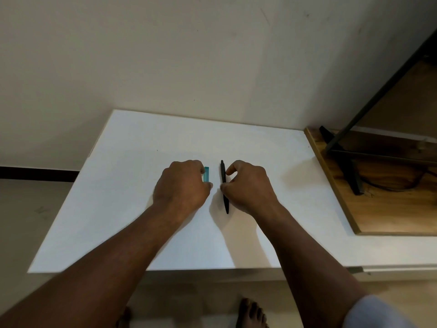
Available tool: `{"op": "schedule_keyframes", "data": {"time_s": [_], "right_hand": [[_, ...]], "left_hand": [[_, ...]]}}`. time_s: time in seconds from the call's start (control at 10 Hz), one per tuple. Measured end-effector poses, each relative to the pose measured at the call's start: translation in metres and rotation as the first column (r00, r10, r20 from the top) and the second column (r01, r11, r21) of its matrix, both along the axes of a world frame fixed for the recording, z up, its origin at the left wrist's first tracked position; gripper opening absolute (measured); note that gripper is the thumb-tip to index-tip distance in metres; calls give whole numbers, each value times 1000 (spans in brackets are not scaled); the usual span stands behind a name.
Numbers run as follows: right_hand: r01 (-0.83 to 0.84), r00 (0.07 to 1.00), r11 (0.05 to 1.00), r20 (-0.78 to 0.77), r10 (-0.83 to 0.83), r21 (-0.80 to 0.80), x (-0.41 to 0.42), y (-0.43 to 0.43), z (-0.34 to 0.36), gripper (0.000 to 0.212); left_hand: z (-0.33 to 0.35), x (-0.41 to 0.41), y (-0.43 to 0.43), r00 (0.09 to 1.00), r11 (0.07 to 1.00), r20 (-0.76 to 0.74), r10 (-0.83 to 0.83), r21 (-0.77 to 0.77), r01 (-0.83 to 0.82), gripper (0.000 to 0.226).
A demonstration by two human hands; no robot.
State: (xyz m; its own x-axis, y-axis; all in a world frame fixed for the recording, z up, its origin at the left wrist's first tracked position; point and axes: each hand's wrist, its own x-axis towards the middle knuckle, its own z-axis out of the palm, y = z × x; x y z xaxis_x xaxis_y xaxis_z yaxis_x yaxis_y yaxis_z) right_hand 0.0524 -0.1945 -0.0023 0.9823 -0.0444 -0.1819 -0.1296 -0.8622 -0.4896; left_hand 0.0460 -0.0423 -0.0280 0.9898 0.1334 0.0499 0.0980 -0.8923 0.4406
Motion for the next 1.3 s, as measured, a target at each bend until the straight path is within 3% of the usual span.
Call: {"op": "schedule_keyframes", "data": {"time_s": [0.4, 1.1, 1.3], "right_hand": [[2, 1000, 1000, -9, -3, -17, 2, -6, 2, 27], [-6, 1000, 1000, 0, 6, -29, 3, -13, -2, 33], [49, 999, 993, -13, -48, 106, -4, -19, -9, 22]], "left_hand": [[-1, 0, -3, 1000, 1000, 8, 7, 1, -7, 47], [-1, -2, -3, 1000, 1000, 2, -2, 4, 2, 52], [4, -12, -7, 1000, 999, 10, 29, -25, -29, 50]]}}
